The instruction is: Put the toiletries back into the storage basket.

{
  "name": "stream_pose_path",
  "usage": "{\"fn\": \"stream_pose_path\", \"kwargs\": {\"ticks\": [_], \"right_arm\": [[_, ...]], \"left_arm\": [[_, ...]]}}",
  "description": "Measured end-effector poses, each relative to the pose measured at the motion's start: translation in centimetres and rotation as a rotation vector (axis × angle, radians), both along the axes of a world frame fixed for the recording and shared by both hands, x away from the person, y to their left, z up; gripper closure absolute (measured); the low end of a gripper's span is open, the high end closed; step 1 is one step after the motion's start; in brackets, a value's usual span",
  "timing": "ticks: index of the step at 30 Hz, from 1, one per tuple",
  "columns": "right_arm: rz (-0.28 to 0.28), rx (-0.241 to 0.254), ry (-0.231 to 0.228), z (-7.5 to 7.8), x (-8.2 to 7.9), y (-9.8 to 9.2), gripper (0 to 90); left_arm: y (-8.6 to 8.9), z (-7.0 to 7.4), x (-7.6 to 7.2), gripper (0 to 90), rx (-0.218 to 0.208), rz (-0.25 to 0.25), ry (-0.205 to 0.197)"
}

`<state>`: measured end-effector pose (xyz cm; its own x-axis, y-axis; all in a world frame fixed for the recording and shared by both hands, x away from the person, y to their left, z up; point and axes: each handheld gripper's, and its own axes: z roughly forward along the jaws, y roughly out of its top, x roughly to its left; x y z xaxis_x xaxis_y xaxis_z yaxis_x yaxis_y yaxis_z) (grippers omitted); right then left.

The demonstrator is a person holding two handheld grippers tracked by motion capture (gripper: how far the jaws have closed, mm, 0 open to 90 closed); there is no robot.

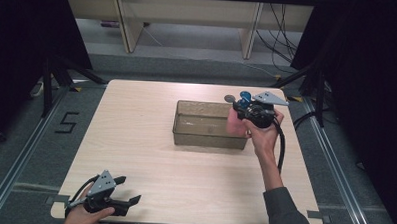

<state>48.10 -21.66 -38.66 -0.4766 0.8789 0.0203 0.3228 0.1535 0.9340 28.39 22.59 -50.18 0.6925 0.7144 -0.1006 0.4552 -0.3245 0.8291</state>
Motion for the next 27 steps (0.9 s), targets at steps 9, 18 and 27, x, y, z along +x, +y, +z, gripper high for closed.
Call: {"fn": "stream_pose_path", "kwargs": {"ticks": [9, 18, 27], "right_arm": [[-0.010, -0.016, 0.005, -1.0, 0.4, -0.3, 53.4], [-0.022, -0.005, 0.035, -1.9, 0.4, -0.2, 53.4], [-0.017, -0.010, 0.055, -2.5, 0.6, -0.1, 53.4]], "left_arm": [[0.1, 0.1, 0.0, 14.8, 0.005, -0.003, -0.001], [0.1, 0.1, 0.0, 14.8, 0.005, -0.004, -0.006], [0.1, 0.2, -0.1, 14.8, 0.005, 0.003, -0.007]]}}
